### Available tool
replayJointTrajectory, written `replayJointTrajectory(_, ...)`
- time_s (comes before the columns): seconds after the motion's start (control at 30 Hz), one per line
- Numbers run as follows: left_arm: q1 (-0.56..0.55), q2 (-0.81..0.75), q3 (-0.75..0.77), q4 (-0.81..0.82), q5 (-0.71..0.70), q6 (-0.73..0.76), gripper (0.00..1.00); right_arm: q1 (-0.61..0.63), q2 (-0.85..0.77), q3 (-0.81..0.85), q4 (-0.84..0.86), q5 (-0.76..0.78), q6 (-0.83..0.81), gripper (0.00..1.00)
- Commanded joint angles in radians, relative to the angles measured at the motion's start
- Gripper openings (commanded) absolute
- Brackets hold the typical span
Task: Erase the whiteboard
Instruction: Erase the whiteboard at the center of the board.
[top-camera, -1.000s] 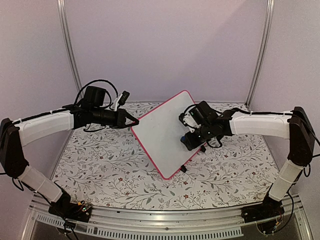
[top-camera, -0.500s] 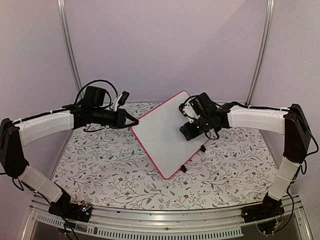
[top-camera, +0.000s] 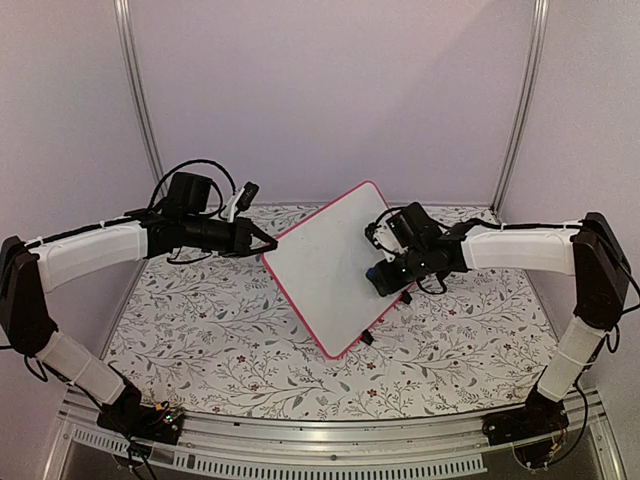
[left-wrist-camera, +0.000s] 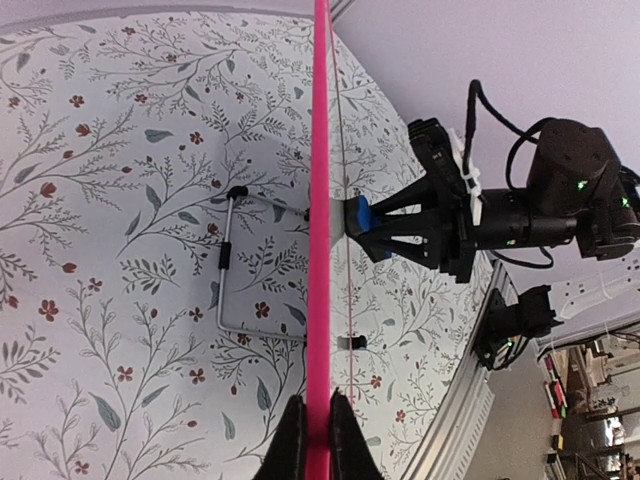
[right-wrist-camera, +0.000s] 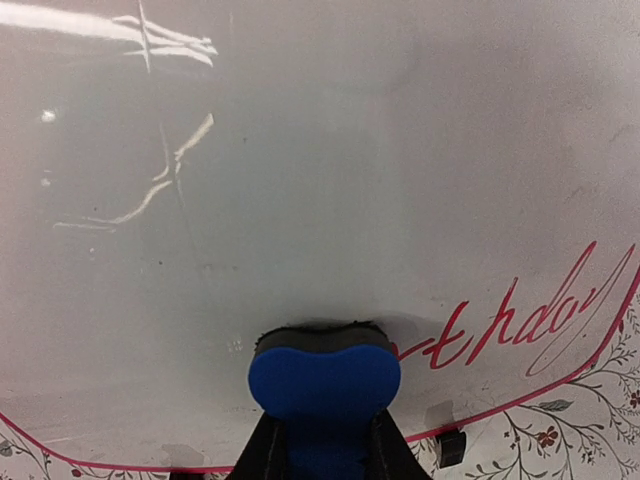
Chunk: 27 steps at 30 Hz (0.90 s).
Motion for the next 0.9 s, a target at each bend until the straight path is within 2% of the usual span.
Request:
replayJointTrajectory(0.0,-0.019,-0.019,-0.002,0.019,0.044,0.045,0.0,-0.005,0.007,-0.075,-0.05,-0.037,0.022,0.0)
replayJointTrajectory(0.5,-0.019,-0.022,-0.002,0.019,0.043,0.044,0.0,-0.005,-0.014,-0.165,-0.031,-0.083,0.06,0.0)
replayJointTrajectory(0.87,-0.019,-0.02,-0.001,0.018,0.044,0.044,0.0,-0.005,-0.04,-0.021,-0.07,-0.008,0.035,0.0)
